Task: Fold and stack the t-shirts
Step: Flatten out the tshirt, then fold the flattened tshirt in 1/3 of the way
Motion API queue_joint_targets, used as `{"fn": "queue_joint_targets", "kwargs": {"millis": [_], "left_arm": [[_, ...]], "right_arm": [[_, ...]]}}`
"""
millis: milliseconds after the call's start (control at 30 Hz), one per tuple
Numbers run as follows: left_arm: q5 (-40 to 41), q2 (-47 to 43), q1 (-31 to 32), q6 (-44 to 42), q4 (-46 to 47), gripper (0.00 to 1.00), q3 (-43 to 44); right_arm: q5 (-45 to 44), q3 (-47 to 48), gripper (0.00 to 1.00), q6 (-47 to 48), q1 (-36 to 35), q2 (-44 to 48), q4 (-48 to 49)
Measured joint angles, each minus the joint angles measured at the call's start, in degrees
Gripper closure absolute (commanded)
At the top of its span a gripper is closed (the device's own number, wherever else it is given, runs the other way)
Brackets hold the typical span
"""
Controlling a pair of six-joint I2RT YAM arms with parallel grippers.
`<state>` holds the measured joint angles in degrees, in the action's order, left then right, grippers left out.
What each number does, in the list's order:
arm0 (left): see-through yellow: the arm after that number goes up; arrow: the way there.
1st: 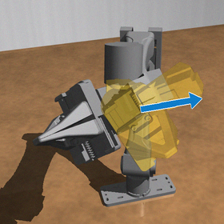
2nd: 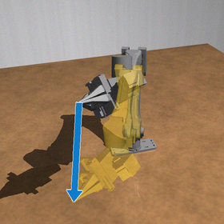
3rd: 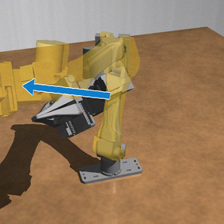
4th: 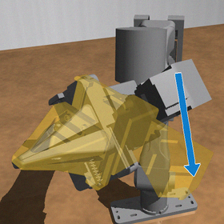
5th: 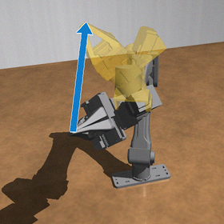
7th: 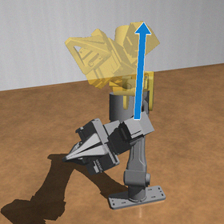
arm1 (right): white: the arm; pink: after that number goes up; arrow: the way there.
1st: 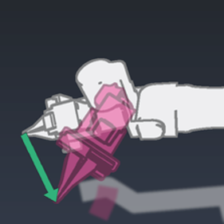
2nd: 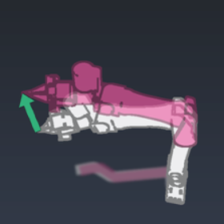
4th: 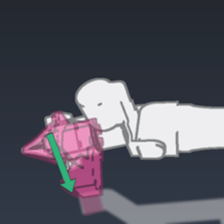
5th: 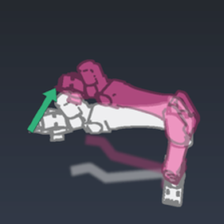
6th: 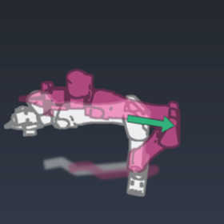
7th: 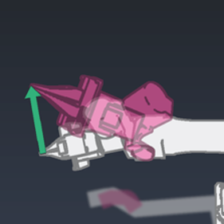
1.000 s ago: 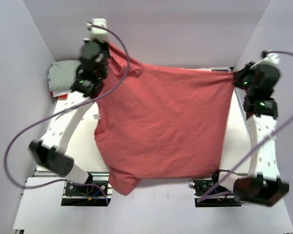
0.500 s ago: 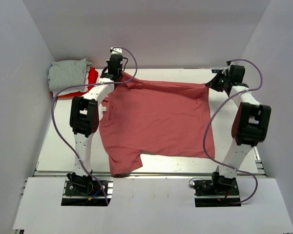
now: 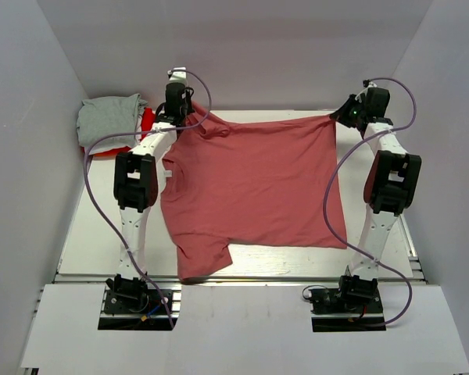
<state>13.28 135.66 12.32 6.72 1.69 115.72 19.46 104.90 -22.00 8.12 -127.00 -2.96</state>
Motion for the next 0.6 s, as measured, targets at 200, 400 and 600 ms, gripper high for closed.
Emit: {"fn": "queue_joint_targets", "kwargs": {"millis": [200, 400, 600], "left_arm": [[-3.3, -3.1, 0.0, -0.3, -3.6, 1.0, -5.8], [-6.4, -16.8, 0.5, 0.8, -8.0, 1.0, -22.8], [-8.7, -34.9, 0.9, 6.0, -10.2, 1.0, -38.2]], "right_arm": [[-0.5, -1.3, 1.0, 1.6, 0.0, 0.2, -2.3], [-1.7, -9.3, 1.0, 3.0, 0.0, 5.3, -5.0], [-4.2, -15.3, 1.0, 4.5, 0.1, 13.2, -7.7]]}}
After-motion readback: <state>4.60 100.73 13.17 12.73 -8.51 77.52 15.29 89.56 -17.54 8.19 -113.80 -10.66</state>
